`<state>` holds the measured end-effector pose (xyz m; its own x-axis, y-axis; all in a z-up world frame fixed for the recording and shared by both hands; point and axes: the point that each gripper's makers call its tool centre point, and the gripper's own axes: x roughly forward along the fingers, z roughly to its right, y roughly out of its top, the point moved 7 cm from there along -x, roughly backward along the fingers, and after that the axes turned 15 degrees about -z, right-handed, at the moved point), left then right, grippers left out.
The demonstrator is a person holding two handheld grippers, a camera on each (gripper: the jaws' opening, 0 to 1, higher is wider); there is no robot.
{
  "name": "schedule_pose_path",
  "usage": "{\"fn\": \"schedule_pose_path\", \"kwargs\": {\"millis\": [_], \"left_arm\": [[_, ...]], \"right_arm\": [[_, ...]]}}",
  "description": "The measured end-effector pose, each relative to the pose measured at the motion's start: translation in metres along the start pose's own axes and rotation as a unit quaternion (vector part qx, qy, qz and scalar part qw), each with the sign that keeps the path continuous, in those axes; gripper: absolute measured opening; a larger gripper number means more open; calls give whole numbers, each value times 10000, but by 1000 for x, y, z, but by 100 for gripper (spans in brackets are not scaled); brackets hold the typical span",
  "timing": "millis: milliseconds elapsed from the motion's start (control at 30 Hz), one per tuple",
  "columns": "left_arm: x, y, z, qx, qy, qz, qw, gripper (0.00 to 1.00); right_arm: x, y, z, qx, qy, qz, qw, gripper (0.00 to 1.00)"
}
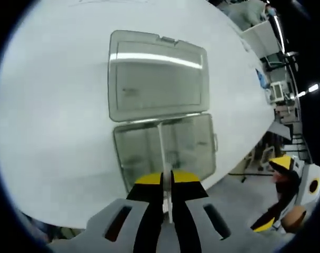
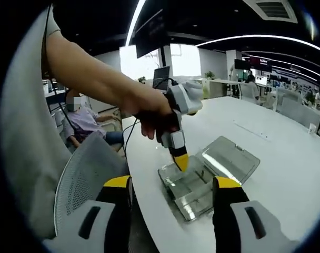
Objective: Insert the divider into the dual guide fixture by aligning both edges with the guide slots and pushing it downward to the bottom, including one-sided entry, uneven engagement, binding, and posture correction.
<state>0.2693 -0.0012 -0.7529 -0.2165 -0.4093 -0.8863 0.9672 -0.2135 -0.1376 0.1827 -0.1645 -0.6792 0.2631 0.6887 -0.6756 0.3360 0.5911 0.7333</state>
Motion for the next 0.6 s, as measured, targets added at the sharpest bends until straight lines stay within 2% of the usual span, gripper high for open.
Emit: {"fn": "schedule_pose_path", "kwargs": {"millis": [600], "left_arm": [[10, 2, -2, -30, 330, -81, 9994, 1]], "right_arm": [[-5, -7, 5, 93, 30, 43, 9999, 59]]}}
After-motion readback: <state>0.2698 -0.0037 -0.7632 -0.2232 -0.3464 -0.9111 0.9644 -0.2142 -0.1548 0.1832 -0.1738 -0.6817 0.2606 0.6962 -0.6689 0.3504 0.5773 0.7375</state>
